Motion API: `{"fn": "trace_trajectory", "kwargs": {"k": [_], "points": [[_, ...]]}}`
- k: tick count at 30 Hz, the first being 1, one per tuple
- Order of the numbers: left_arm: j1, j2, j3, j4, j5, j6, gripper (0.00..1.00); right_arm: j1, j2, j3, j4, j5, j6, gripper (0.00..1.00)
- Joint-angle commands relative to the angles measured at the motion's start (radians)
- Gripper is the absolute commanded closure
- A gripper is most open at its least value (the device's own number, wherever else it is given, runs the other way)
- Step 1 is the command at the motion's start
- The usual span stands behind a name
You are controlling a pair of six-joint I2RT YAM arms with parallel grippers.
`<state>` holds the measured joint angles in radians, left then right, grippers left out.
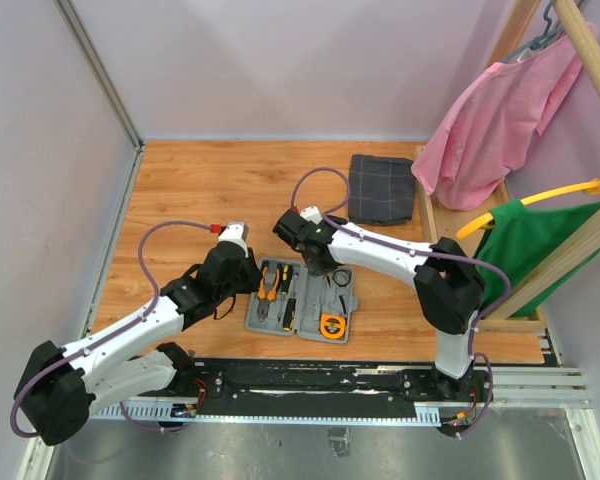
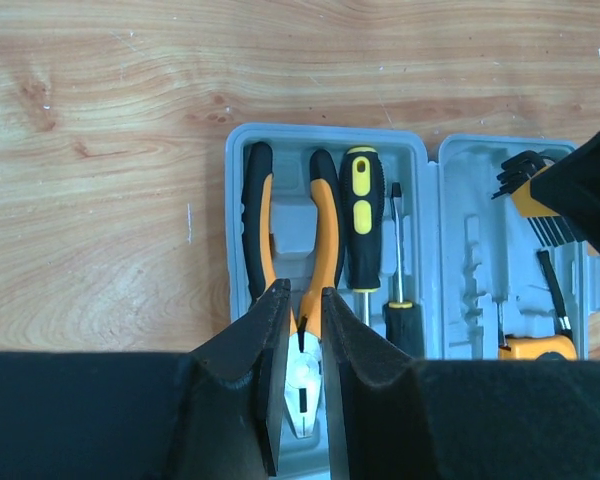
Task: Sort the tools into containers
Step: Adjust the engineering item in the storage box.
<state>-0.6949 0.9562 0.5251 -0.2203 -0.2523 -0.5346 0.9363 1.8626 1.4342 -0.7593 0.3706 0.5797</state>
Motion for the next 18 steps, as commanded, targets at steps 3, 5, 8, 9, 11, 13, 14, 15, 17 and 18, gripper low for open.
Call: {"fn": "trace_trajectory", "kwargs": {"k": [3,5,8,9,11,13,14,15,17,18], "points": [[0.009,-0.028,-0.015,0.004,0.003,0.003,0.77,0.034,0.047,0.069,-0.112,0.127,0.008,0.99],[0.009,-0.03,-0.017,0.003,0.003,0.001,0.77,0.036,0.053,0.072,-0.115,0.129,0.005,0.98],[0.009,-0.035,-0.02,-0.003,0.002,-0.003,0.77,0.041,0.067,0.082,-0.114,0.113,0.002,0.95],[0.009,-0.037,-0.021,-0.004,0.002,-0.005,0.77,0.045,0.073,0.084,-0.111,0.107,0.0,0.94],[0.009,-0.04,-0.025,-0.006,0.002,-0.008,0.77,0.052,0.085,0.091,-0.103,0.096,-0.002,0.92],[0.009,-0.044,-0.028,-0.01,0.003,-0.011,0.77,0.056,0.102,0.1,-0.103,0.093,-0.004,0.91],[0.009,-0.046,-0.029,-0.012,0.002,-0.014,0.77,0.057,0.109,0.106,-0.104,0.091,-0.006,0.89],[0.009,-0.047,-0.031,-0.014,0.002,-0.016,0.77,0.058,0.112,0.109,-0.106,0.09,-0.006,0.89],[0.009,-0.052,-0.033,-0.016,0.003,-0.019,0.77,0.059,0.112,0.113,-0.109,0.092,-0.007,0.88],[0.009,-0.054,-0.035,-0.016,0.004,-0.02,0.77,0.059,0.112,0.114,-0.109,0.092,-0.006,0.87]]}}
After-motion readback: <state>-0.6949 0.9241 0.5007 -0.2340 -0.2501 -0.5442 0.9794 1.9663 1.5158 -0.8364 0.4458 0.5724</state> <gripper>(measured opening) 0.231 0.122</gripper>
